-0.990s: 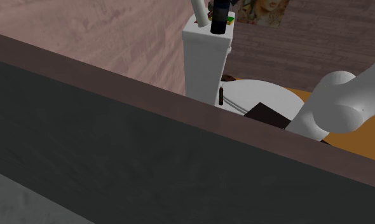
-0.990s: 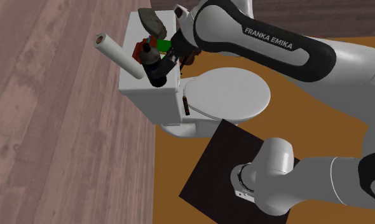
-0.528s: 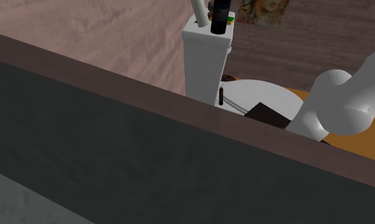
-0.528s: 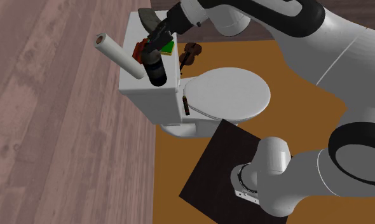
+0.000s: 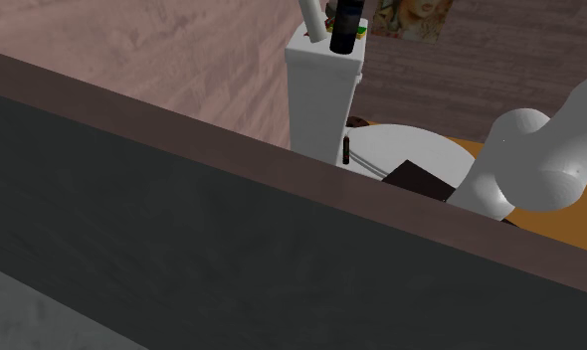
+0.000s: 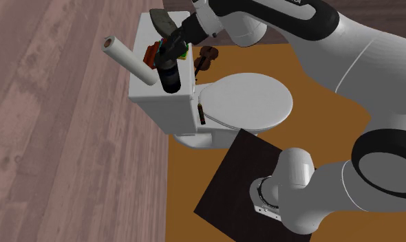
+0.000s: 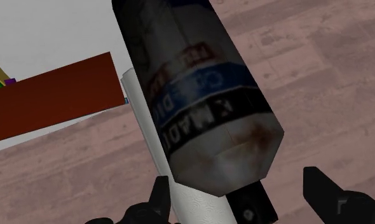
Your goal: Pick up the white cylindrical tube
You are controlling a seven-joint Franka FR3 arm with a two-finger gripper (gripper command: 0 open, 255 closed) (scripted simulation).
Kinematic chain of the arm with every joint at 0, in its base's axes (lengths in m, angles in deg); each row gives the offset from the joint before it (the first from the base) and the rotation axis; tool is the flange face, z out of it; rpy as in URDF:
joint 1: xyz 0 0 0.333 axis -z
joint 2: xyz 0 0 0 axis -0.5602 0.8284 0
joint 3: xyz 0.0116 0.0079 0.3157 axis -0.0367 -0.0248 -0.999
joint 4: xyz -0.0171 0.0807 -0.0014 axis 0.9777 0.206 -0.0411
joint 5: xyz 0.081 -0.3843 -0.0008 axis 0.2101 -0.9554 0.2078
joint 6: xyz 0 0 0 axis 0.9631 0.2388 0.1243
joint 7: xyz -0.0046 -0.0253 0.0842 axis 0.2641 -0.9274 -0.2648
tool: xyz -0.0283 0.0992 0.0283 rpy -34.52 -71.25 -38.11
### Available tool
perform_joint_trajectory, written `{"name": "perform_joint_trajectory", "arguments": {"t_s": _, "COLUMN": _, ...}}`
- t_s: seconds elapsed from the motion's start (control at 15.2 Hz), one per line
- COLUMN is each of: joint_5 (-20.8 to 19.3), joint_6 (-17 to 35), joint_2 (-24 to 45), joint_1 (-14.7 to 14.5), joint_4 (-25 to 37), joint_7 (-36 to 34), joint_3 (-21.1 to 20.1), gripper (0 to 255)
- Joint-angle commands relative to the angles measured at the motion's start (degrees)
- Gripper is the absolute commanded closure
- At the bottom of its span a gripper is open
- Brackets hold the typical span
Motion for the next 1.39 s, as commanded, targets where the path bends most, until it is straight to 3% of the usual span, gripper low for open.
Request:
{"name": "perform_joint_trajectory", "arguments": {"t_s": 0.0, "joint_5": 0.4, "joint_6": 0.4, "joint_2": 0.2, "joint_1": -0.2, "joint_4": -0.4, "joint_7": 0.5, "joint_3": 0.1, "gripper": 0}}
{"name": "perform_joint_trajectory", "arguments": {"t_s": 0.07, "joint_5": 0.3, "joint_6": 0.3, "joint_2": 0.2, "joint_1": -0.1, "joint_4": -0.4, "joint_7": 0.5, "joint_3": 0.1, "gripper": 255}}
{"name": "perform_joint_trajectory", "arguments": {"t_s": 0.66, "joint_5": 0.4, "joint_6": 0.4, "joint_2": 0.2, "joint_1": -0.2, "joint_4": -0.4, "joint_7": 0.5, "joint_3": 0.1, "gripper": 255}}
{"name": "perform_joint_trajectory", "arguments": {"t_s": 1.32, "joint_5": -2.2, "joint_6": -3.6, "joint_2": 0.2, "joint_1": 0.2, "joint_4": 6.0, "joint_7": -5.5, "joint_3": -0.9, "gripper": 255}}
